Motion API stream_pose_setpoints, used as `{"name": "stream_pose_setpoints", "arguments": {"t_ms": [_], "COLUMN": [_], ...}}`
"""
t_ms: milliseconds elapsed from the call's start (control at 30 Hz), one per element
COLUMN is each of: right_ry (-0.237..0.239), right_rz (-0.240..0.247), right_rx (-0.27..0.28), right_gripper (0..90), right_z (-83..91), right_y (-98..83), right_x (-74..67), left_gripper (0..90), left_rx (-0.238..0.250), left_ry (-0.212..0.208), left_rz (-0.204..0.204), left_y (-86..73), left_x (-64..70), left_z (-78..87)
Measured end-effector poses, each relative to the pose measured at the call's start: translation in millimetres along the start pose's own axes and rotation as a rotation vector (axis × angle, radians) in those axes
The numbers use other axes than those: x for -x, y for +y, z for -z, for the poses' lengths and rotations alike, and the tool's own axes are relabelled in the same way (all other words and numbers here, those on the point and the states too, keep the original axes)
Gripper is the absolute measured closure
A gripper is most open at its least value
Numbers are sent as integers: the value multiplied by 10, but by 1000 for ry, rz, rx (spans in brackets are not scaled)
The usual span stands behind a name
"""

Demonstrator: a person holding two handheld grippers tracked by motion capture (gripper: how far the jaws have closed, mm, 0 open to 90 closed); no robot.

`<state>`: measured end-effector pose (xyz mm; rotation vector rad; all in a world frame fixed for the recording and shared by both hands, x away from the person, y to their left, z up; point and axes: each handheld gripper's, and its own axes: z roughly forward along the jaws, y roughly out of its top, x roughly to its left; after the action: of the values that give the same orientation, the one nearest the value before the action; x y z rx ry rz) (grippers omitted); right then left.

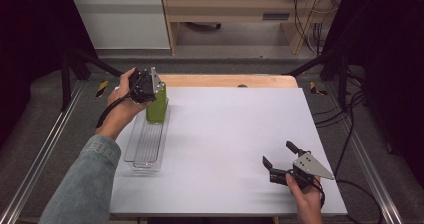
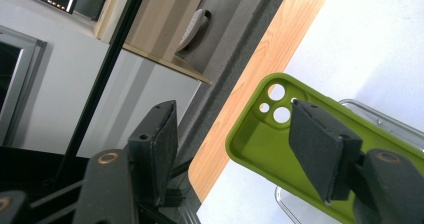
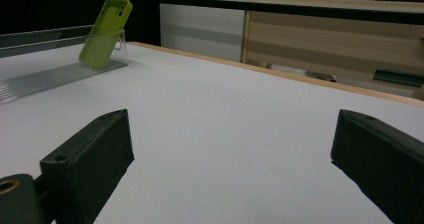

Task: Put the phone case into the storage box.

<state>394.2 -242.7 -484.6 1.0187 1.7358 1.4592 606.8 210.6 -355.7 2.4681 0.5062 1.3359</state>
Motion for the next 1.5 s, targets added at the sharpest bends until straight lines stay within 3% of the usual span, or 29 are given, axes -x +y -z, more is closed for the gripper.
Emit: {"name": "stream_pose_setpoints", "arguments": {"t_ms": [200, 467, 800, 867, 1000, 1267, 1400, 1500], "right_ry": [-1, 0, -7, -9, -8, -7, -5, -3], "right_rz": [1, 0, -7, -14, -10, -9, -11, -12], "right_rx": [0, -1, 0, -6, -1, 1, -3, -1], "right_gripper": [36, 36, 33, 32, 33, 32, 33, 33], "right_z": [1, -1, 0, -7, 0, -2, -6, -5], "right_y": [0, -2, -3, -6, -3, -1, -3, -2], "right_x": [-1, -2, 9, 15, 15, 13, 12, 10], "left_gripper": [285, 186, 140, 131, 118, 87, 79, 80], "left_rx": [13, 57, 86, 100, 108, 150, 157, 168], "left_ry": [-5, -23, -66, -73, -72, -105, -114, -120], "left_rz": [48, 177, 286, 323, 338, 416, 424, 460], "left_y": [-7, -13, -17, -11, 8, -16, -22, -10], "left_x": [14, 52, 116, 118, 127, 147, 194, 226], "left_z": [40, 90, 109, 116, 144, 225, 246, 264]}}
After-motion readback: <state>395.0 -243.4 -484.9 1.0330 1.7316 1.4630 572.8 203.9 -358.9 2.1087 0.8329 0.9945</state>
